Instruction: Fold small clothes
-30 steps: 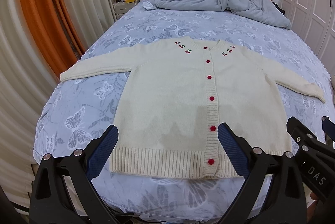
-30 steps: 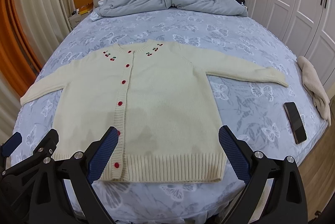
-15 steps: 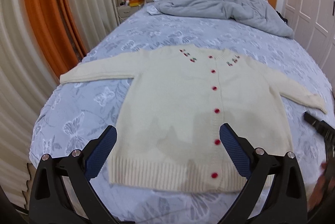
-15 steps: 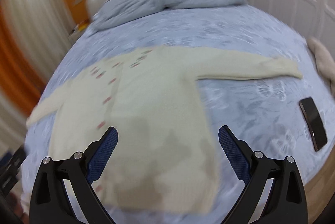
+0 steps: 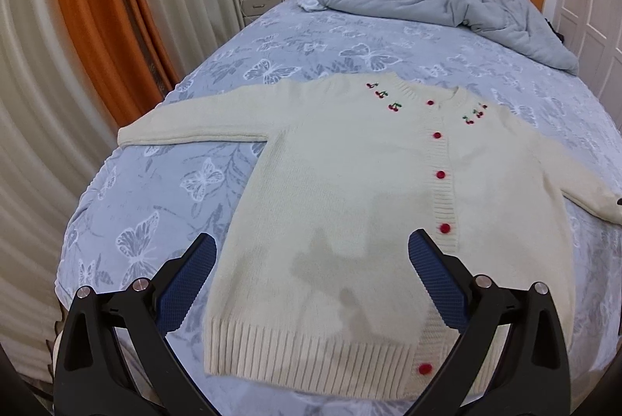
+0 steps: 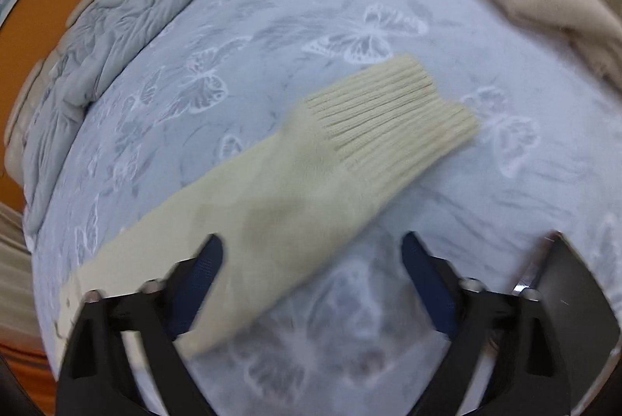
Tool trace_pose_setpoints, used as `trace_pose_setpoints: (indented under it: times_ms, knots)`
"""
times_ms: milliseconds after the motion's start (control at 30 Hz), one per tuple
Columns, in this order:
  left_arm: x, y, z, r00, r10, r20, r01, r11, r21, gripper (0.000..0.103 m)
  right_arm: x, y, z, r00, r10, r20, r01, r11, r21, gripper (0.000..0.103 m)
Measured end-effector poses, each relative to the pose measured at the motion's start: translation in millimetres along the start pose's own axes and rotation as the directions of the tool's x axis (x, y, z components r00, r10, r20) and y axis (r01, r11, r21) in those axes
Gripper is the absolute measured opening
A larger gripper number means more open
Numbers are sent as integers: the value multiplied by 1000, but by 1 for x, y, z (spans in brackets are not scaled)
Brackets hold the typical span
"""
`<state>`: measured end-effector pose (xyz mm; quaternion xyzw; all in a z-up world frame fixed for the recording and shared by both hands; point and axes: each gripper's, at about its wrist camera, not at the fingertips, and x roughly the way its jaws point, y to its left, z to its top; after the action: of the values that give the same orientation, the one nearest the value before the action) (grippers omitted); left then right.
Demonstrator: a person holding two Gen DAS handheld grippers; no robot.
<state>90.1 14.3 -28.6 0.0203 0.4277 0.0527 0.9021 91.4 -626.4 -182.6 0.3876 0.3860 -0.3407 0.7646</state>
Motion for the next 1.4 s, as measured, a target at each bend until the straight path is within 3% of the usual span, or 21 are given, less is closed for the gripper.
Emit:
trace_pose_setpoints:
  times_ms: [33, 100, 233, 300, 433, 467, 567, 600, 667, 767, 933, 1033, 1133, 1167, 1200, 1233, 1267, 1300, 1333, 1367, 1400]
  knots:
    - [4, 0, 2, 1000, 2, -3, -2, 1000, -2, 97, 9, 0, 4, 999, 32, -17, -32, 999, 19, 48]
    - [10, 0, 6, 1000, 6, -9, -6, 1000, -7, 97, 11, 4, 8, 998, 67, -14, -66, 997, 41, 9]
    - [18, 3, 13, 1000, -5, -10, 5, 1000, -21, 97, -30, 48, 11, 971, 212, 108, -211, 977, -22, 9]
    - [21, 7, 17, 1000, -15, -8, 15, 999, -38, 97, -62, 95, 8, 930, 345, 128, -329, 935, -130, 9]
    - [24, 19, 28, 999, -38, 4, 38, 996, -83, 97, -138, 215, -35, 804, 592, 56, -518, 743, -424, 9]
    - [24, 23, 32, 999, -51, 6, 51, 994, -101, 97, -156, 253, -59, 766, 643, 1, -555, 661, -505, 10]
    - [27, 35, 42, 995, -101, 2, 100, 982, -159, 98, -167, 333, -131, 694, 687, -214, -649, 469, -599, 23]
    - [30, 40, 47, 992, -130, -5, 127, 974, -187, 98, -161, 350, -152, 694, 670, -263, -653, 433, -622, 41]
    - [39, 46, 56, 984, -175, -16, 167, 961, -219, 98, -143, 378, -200, 740, 594, -316, -605, 383, -698, 49]
    - [52, 48, 71, 976, -215, -22, 205, 951, -230, 98, -123, 367, -227, 807, 517, -288, -528, 410, -744, 50]
    - [111, 27, 105, 944, -322, -72, 291, 917, -274, 98, -82, 288, -210, 901, 364, -235, -419, 592, -688, 51]
    - [161, 9, 116, 915, -381, -132, 316, 880, -354, 98, -68, 248, -200, 937, 273, -217, -347, 669, -657, 52]
    - [204, -12, 124, 914, -378, -147, 288, 860, -421, 95, -52, 226, -176, 951, 236, -201, -309, 743, -594, 59]
    - [214, -18, 125, 920, -361, -150, 272, 866, -420, 89, -47, 222, -175, 953, 227, -199, -301, 761, -574, 62]
    - [224, -24, 126, 917, -371, -150, 280, 863, -420, 61, -40, 220, -171, 954, 222, -203, -299, 772, -561, 64]
    - [237, -28, 124, 893, -419, -166, 318, 847, -426, 31, -32, 220, -169, 953, 215, -212, -298, 783, -547, 64]
    - [254, -35, 122, 862, -456, -219, 326, 832, -449, 21, -20, 220, -167, 956, 193, -219, -282, 803, -525, 64]
    - [259, -34, 120, 861, -453, -232, 310, 828, -467, 18, -11, 221, -164, 948, 206, -243, -303, 819, -488, 61]
    - [257, -35, 121, 874, -442, -203, 308, 826, -473, 17, -4, 220, -163, 934, 233, -272, -336, 834, -438, 55]
    - [253, -36, 123, 881, -437, -184, 314, 829, -463, 14, -3, 219, -164, 925, 257, -279, -357, 837, -414, 15]
    - [246, -38, 127, 888, -433, -153, 331, 835, -440, 13, -4, 223, -162, 920, 277, -277, -373, 836, -403, 10]
